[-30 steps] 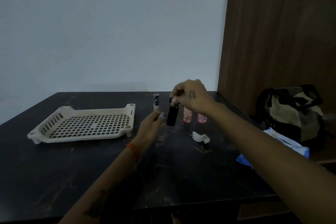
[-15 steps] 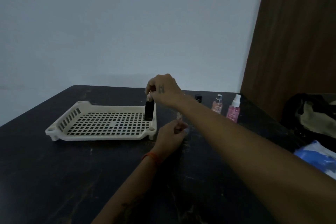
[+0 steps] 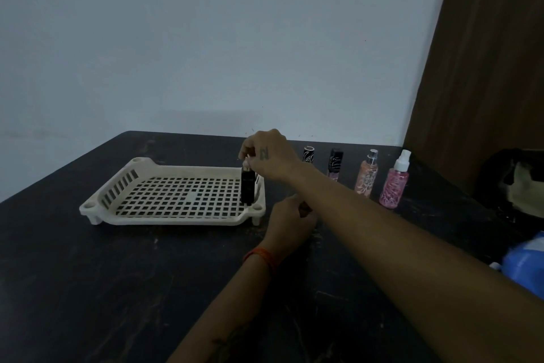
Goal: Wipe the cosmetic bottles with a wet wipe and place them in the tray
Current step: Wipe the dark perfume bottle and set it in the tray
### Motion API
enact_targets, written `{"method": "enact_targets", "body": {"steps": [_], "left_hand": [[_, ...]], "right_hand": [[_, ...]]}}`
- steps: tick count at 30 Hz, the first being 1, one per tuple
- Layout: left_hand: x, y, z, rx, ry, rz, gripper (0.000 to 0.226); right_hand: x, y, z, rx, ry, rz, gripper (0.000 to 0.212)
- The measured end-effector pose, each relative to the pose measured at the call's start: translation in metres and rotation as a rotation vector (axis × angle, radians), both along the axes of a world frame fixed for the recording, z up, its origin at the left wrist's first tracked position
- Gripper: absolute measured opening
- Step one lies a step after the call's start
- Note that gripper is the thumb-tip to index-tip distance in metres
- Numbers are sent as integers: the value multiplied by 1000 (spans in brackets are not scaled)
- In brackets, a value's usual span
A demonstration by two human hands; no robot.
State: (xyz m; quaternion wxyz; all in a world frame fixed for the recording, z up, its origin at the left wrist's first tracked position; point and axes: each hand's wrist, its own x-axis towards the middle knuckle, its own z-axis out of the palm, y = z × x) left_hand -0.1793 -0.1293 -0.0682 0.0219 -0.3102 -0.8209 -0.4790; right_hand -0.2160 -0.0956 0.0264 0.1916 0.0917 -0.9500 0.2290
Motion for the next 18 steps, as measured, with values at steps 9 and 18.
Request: {"method": "enact_targets", "body": {"steps": [9,18], "left_hand": [[0,-2,-1,55,39,-20,6],[2,-3,-3,104,0,-15,11]], "right_hand": [[9,10,1,-34,28,23,30],[81,73,4,-202,82,-76,30]]}}
